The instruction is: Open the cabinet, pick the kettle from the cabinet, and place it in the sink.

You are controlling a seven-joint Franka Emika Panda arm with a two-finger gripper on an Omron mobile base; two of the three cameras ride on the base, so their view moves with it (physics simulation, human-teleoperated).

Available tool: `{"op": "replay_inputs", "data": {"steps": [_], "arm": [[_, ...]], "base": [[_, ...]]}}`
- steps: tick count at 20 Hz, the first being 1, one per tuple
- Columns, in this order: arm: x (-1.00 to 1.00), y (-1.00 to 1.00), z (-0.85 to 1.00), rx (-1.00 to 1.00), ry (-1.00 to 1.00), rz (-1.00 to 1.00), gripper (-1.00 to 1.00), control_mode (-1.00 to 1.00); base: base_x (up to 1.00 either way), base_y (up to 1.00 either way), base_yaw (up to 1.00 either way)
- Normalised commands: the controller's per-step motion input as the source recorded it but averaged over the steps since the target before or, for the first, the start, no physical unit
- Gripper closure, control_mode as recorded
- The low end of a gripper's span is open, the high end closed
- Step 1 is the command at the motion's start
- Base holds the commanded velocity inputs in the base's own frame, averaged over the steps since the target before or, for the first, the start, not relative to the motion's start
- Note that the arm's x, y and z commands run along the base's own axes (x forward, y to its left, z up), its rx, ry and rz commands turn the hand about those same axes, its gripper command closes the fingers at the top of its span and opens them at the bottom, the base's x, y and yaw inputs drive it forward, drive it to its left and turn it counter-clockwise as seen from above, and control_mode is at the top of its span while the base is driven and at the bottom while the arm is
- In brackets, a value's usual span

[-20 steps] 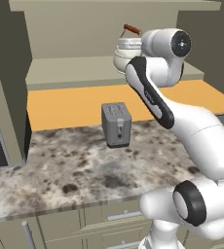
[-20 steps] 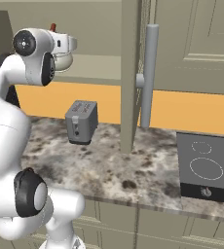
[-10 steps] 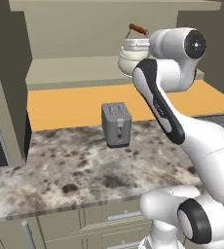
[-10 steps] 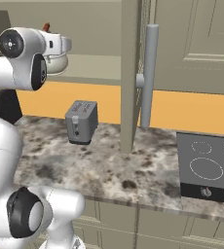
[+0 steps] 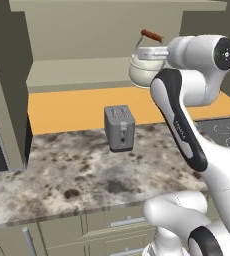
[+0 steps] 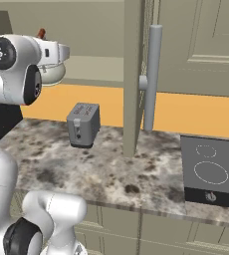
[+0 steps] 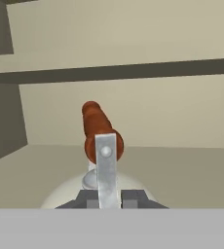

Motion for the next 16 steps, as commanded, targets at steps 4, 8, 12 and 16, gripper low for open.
{"op": "replay_inputs", "data": {"steps": [4, 8, 12, 16], "arm": [[-0.60, -0.11, -0.08, 0.00, 0.00, 0.03, 1.00, -1.00], [-0.56, -0.10, -0.14, 0.00, 0.04, 0.01, 1.00, -1.00], [-0.55, -0.05, -0.19, 0.00, 0.03, 0.00, 1.00, -1.00], [-0.55, -0.05, -0.25, 0.00, 0.00, 0.00, 1.00, -1.00]], "base": [[0.00, 0.00, 0.00], [0.00, 0.00, 0.00], [0.00, 0.00, 0.00], [0.00, 0.00, 0.00]]}}
